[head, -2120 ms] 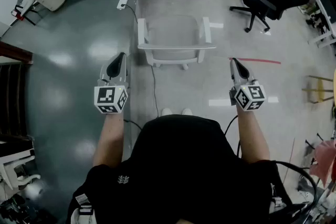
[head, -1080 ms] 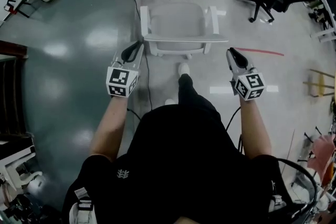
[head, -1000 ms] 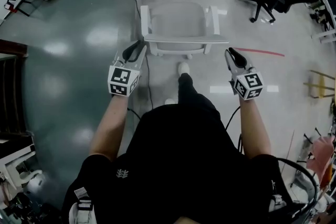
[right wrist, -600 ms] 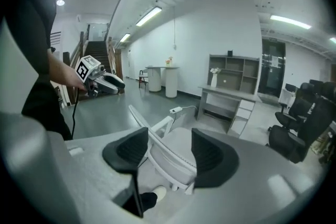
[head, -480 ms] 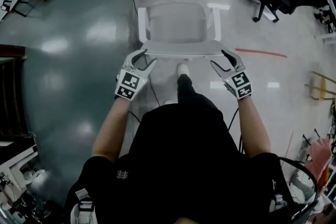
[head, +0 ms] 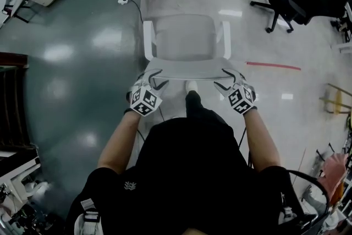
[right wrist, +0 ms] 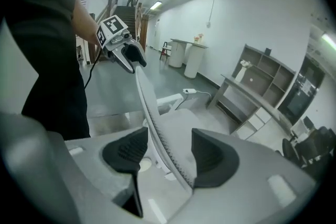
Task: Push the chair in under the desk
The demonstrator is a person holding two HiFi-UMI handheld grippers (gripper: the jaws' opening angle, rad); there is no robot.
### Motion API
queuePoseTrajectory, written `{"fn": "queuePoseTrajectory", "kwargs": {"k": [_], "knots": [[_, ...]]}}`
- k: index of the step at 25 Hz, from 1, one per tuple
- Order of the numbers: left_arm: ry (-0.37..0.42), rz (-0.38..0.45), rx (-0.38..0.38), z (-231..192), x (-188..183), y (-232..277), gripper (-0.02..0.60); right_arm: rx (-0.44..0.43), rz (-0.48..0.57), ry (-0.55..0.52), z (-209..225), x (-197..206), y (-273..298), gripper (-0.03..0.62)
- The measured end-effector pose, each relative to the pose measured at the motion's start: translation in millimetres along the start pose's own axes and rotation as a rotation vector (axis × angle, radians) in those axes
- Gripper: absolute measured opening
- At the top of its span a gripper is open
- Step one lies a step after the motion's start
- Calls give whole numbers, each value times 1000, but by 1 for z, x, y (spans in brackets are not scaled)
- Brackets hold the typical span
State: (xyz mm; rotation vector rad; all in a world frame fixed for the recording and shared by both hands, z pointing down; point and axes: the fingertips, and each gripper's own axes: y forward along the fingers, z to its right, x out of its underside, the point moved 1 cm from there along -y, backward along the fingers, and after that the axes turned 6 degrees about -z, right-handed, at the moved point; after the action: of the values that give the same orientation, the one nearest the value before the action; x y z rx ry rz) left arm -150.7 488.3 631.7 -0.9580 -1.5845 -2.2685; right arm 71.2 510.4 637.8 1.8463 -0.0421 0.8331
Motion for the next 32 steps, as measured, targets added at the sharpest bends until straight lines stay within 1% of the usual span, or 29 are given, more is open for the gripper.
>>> {"fn": "queuePoseTrajectory", "kwargs": {"k": [1,4,6,10,12,14,16,18,21,25,32], "knots": [[7,-7,12,0,0,5,210,-11,-6,4,1,2,4,252],[45,-32,57,3,1,17,239,-56,-16,12,4,7,12,250],[65,-57,81,5,4,25,235,-93,-20,11,4,9,16,249],[73,-90,132,2,4,32,224,-140,-34,12,5,9,24,230],[77,-105,155,-1,2,35,210,-150,-42,21,8,8,26,213],[62,-116,169,-7,-1,38,209,-150,-47,35,13,7,27,196],[43,-125,171,-15,-3,42,199,-142,-49,53,21,5,30,173],[28,-134,160,-24,-6,47,166,-138,-56,64,32,2,35,169],[18,-154,150,-41,-11,56,164,-147,-73,60,49,-3,43,166],[24,-182,162,-58,-17,66,163,-162,-71,55,67,-8,52,164],[-13,-210,138,-92,-30,88,167,-181,-60,43,105,-14,67,163]]}}
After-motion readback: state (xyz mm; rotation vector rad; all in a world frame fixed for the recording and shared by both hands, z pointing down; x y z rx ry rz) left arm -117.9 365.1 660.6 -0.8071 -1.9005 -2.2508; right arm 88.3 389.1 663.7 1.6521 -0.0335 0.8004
